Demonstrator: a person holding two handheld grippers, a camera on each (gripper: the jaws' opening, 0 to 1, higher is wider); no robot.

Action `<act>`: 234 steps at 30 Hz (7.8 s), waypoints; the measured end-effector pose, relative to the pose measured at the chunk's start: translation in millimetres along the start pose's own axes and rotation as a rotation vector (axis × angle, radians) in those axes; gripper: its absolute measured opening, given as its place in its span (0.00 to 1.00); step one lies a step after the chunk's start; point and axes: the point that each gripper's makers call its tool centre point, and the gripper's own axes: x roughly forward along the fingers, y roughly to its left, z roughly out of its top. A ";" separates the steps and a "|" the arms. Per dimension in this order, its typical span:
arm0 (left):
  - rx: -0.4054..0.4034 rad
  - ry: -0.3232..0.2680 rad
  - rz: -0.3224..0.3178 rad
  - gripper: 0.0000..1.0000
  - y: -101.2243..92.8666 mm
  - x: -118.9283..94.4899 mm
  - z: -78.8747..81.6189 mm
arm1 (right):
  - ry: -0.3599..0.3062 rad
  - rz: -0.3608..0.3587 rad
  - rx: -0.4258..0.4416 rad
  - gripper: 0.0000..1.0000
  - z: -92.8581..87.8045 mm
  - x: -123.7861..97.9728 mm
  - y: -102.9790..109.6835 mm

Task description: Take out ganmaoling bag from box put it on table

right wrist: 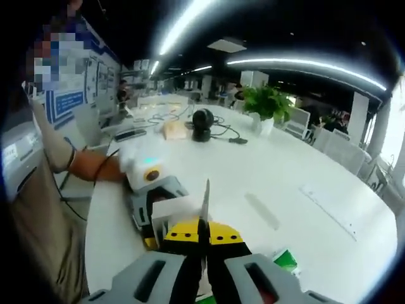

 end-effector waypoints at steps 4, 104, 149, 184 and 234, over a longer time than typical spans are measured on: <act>0.000 0.000 0.000 0.49 0.1 0.1 0.0 | -0.066 -0.029 0.037 0.00 8.6 -11.2 -3.2; 0.002 -0.001 -0.001 0.49 0.3 0.4 0.1 | -0.098 -0.621 0.235 0.00 -115.3 -89.5 -44.9; -0.002 0.000 0.000 0.49 0.3 0.9 0.2 | -0.263 -0.429 0.200 0.00 -141.9 -86.8 4.1; -0.002 0.001 0.001 0.49 0.5 1.0 0.2 | -0.270 -0.400 0.138 0.00 -139.3 -84.6 12.2; -0.002 0.000 0.000 0.49 0.3 0.4 -0.1 | -0.250 -0.361 -0.043 0.00 -127.9 -76.9 26.4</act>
